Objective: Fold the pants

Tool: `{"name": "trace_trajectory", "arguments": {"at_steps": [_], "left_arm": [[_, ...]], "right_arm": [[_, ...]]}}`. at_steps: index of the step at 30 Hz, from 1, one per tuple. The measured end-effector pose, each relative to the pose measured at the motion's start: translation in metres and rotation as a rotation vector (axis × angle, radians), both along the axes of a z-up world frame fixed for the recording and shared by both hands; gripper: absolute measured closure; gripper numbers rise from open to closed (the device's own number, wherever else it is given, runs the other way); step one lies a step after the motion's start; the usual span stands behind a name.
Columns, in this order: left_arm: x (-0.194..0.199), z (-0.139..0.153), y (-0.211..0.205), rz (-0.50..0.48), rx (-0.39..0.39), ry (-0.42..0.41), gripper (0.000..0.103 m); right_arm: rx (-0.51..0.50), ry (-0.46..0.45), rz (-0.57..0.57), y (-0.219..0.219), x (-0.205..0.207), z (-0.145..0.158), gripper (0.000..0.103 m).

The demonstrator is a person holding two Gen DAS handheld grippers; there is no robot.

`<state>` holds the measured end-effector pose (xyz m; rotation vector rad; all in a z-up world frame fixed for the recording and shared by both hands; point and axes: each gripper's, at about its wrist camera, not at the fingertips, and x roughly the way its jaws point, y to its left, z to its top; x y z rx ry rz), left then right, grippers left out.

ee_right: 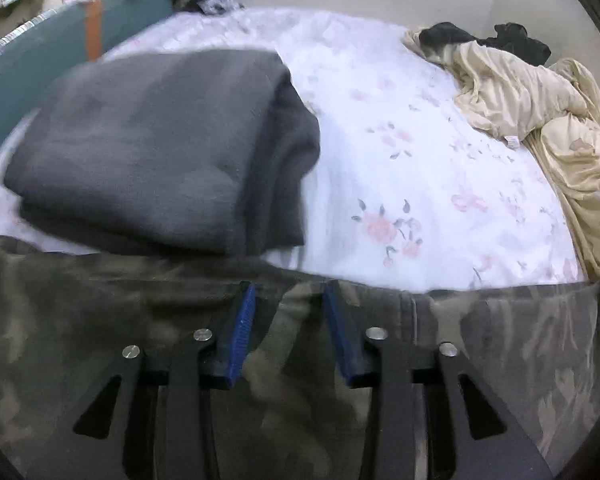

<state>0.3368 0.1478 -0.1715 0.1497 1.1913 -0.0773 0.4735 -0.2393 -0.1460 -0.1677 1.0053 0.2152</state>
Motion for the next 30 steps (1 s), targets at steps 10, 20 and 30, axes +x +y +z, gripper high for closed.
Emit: {"name": "trace_trajectory", "arguments": {"at_steps": [10, 20, 30], "left_arm": [[-0.048, 0.099, 0.004, 0.066, -0.227, -0.176, 0.02], [-0.142, 0.071, -0.009, 0.463, -0.796, -0.127, 0.012], [-0.149, -0.028, 0.007, 0.733, -0.917, -0.213, 0.02]], "right_arm": [[0.24, 0.092, -0.121, -0.052, -0.128, 0.036, 0.037], [0.534, 0.044, -0.222, -0.063, -0.249, 0.1, 0.015], [0.503, 0.063, -0.293, -0.088, -0.246, 0.076, 0.015]]}}
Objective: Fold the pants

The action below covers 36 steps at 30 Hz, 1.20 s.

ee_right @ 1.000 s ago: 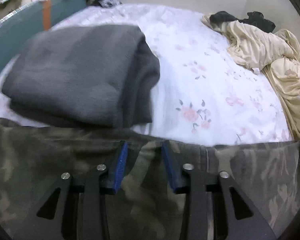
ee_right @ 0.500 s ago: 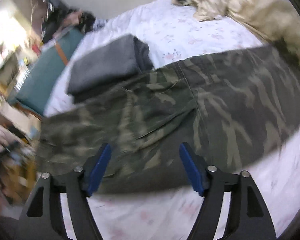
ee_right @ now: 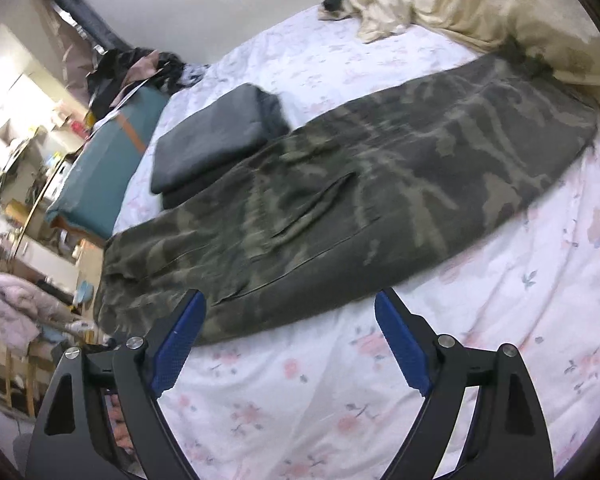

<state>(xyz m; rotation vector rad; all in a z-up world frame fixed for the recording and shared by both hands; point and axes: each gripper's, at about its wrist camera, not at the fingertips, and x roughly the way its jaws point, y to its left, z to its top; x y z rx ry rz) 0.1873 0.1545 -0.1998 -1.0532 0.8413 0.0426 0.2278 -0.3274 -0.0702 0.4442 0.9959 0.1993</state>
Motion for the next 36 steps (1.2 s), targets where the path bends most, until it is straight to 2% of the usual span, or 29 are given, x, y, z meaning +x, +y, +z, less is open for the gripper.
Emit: {"name": "trace_trajectory", "arguments": {"at_steps": [3, 5, 9, 10, 12, 13, 14, 17, 21, 25, 27, 29, 31, 32, 33, 34, 36], "left_arm": [[0.015, 0.009, 0.022, 0.121, 0.119, 0.005, 0.021], [0.03, 0.003, 0.037, 0.153, 0.101, 0.003, 0.021], [0.055, 0.008, 0.058, 0.185, 0.132, -0.018, 0.023], [0.057, 0.009, 0.064, 0.2, 0.145, -0.023, 0.028], [0.069, 0.009, 0.076, 0.185, 0.18, -0.003, 0.055], [0.076, 0.011, 0.081, 0.162, 0.189, -0.004, 0.059], [0.072, 0.015, 0.086, 0.155, 0.194, -0.022, 0.07], [0.063, 0.035, 0.079, 0.127, 0.24, -0.082, 0.077], [0.058, 0.063, 0.074, 0.123, 0.252, -0.123, 0.079], [0.058, 0.062, 0.079, 0.145, 0.238, -0.047, 0.079], [0.057, 0.056, 0.078, 0.153, 0.243, -0.009, 0.079], [0.058, 0.049, 0.08, 0.155, 0.246, 0.025, 0.079], [0.06, 0.047, 0.08, 0.156, 0.254, 0.039, 0.079], [0.06, 0.046, 0.079, 0.153, 0.263, 0.041, 0.079], [0.06, 0.046, 0.078, 0.15, 0.278, 0.045, 0.079], [0.06, 0.046, 0.077, 0.147, 0.289, 0.048, 0.079], [0.061, 0.046, 0.076, 0.145, 0.296, 0.051, 0.079]], "right_arm": [[0.027, 0.018, -0.036, -0.012, 0.007, -0.008, 0.015], [0.036, 0.031, -0.058, -0.017, 0.01, -0.013, 0.015], [0.04, 0.051, -0.082, -0.023, 0.015, -0.021, 0.015], [0.03, 0.053, -0.083, -0.024, 0.016, -0.023, 0.015], [0.016, 0.053, -0.09, -0.025, 0.017, -0.024, 0.015], [0.016, 0.053, -0.092, -0.025, 0.018, -0.025, 0.015], [0.017, 0.055, -0.094, -0.025, 0.019, -0.025, 0.015], [0.028, 0.06, -0.09, -0.024, 0.02, -0.026, 0.015], [0.051, 0.068, -0.075, -0.023, 0.022, -0.03, 0.015], [0.19, 0.118, -0.146, -0.043, 0.016, -0.056, 0.014], [0.261, 0.166, -0.228, -0.06, 0.01, -0.079, 0.014], [0.337, 0.252, -0.271, -0.077, 0.014, -0.112, 0.014], [0.417, 0.274, -0.292, -0.094, 0.023, -0.13, 0.015], [0.502, 0.25, -0.318, -0.109, 0.03, -0.134, 0.015], [0.532, 0.229, -0.333, -0.118, 0.034, -0.134, 0.015], [0.542, 0.199, -0.345, -0.127, 0.041, -0.132, 0.015], [0.487, 0.124, -0.378, -0.153, 0.056, -0.123, 0.016]]}}
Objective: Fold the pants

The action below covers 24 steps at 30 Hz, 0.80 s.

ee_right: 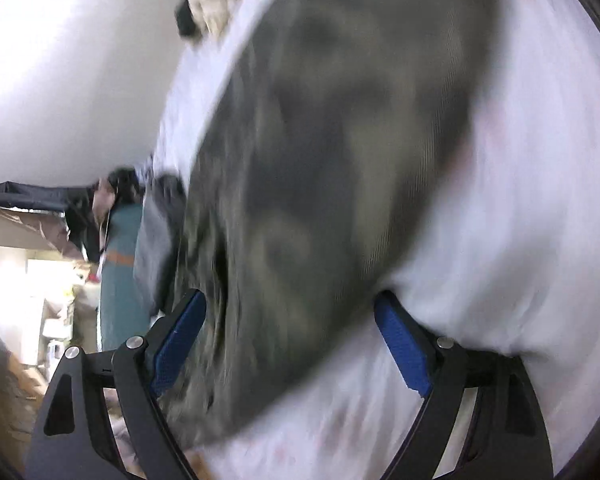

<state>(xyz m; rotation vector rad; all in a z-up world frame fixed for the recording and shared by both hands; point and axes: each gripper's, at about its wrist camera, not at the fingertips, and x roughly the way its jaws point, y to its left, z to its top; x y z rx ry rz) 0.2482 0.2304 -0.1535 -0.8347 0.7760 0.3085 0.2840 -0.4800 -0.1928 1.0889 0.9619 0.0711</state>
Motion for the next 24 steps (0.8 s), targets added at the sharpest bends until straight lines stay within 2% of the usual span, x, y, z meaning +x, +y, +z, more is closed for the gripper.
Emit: {"name": "trace_trajectory", "arguments": {"at_steps": [3, 5, 7, 8, 11, 12, 13, 17, 19, 24], "left_arm": [[0.001, -0.001, -0.001, -0.007, 0.015, 0.005, 0.078], [0.003, 0.0, -0.003, -0.009, 0.032, 0.016, 0.078], [0.003, -0.001, -0.005, -0.01, 0.045, 0.031, 0.078], [0.005, -0.001, -0.006, -0.012, 0.053, 0.038, 0.078], [0.008, 0.0, -0.009, -0.051, 0.097, 0.063, 0.078], [0.009, 0.001, -0.008, -0.064, 0.107, 0.065, 0.078], [0.01, 0.003, -0.008, -0.069, 0.111, 0.067, 0.078], [0.009, 0.014, -0.012, -0.048, 0.089, 0.071, 0.08], [0.006, 0.032, -0.016, -0.042, 0.089, 0.046, 0.08], [-0.004, 0.078, -0.01, -0.078, 0.068, -0.013, 0.081]], "right_arm": [[-0.062, -0.039, -0.13, -0.056, 0.012, 0.003, 0.019], [-0.048, -0.074, -0.214, -0.099, 0.016, -0.001, 0.03], [-0.087, -0.095, -0.279, -0.135, 0.019, -0.002, 0.046], [-0.113, -0.097, -0.309, -0.153, 0.022, -0.004, 0.05], [-0.153, -0.107, -0.383, -0.197, 0.025, -0.011, 0.078], [-0.159, -0.099, -0.412, -0.205, 0.023, -0.014, 0.095], [-0.162, -0.092, -0.43, -0.209, 0.021, -0.016, 0.099], [-0.361, -0.068, -0.357, -0.187, 0.032, 0.015, 0.101], [-0.359, -0.062, -0.371, -0.191, 0.031, 0.027, 0.101], [-0.428, -0.042, -0.368, -0.19, 0.023, 0.074, 0.101]]}}
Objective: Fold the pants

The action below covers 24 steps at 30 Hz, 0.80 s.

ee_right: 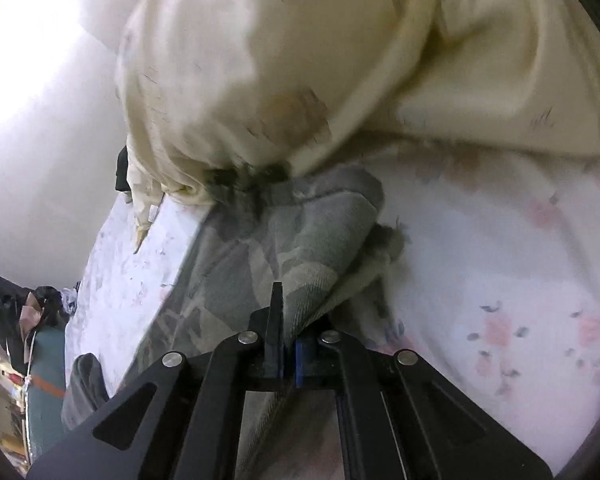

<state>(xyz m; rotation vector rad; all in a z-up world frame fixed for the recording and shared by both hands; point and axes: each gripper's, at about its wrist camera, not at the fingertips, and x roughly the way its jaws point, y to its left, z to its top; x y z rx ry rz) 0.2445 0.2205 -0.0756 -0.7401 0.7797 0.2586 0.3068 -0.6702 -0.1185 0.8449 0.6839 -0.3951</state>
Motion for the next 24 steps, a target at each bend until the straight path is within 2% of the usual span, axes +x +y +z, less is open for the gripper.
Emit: {"name": "trace_trajectory", "arguments": {"at_steps": [6, 9, 12, 14, 16, 18, 20, 22, 23, 24], "left_arm": [[-0.049, 0.045, 0.033, 0.019, -0.078, 0.009, 0.081], [-0.09, 0.051, 0.062, 0.024, -0.1, 0.086, 0.081], [-0.135, 0.047, 0.084, 0.05, -0.085, 0.187, 0.081], [-0.149, 0.04, 0.087, 0.023, -0.062, 0.228, 0.081], [-0.154, 0.026, 0.079, -0.035, -0.017, 0.29, 0.081], [-0.156, 0.013, 0.069, -0.058, 0.02, 0.332, 0.08], [-0.158, 0.003, 0.065, -0.051, 0.033, 0.373, 0.08], [-0.158, 0.002, 0.064, -0.057, 0.056, 0.385, 0.079], [-0.159, 0.003, 0.062, -0.065, 0.069, 0.387, 0.079], [-0.161, 0.005, 0.058, -0.074, 0.088, 0.386, 0.079]], "right_arm": [[-0.04, 0.067, -0.025, 0.016, -0.055, 0.05, 0.101], [-0.039, 0.124, -0.073, 0.025, -0.104, 0.061, 0.101], [-0.07, 0.256, -0.111, 0.045, -0.161, 0.064, 0.101], [-0.037, 0.346, -0.138, 0.052, -0.186, 0.054, 0.101], [-0.021, 0.41, -0.163, 0.055, -0.2, 0.04, 0.101], [0.003, 0.501, -0.154, 0.055, -0.193, 0.026, 0.099], [-0.017, 0.592, -0.146, 0.056, -0.188, 0.015, 0.085], [-0.108, 0.738, -0.149, 0.056, -0.186, 0.008, 0.057], [-0.188, 0.776, -0.177, 0.055, -0.186, 0.014, 0.052], [-0.23, 0.773, -0.2, 0.052, -0.195, 0.023, 0.049]]}}
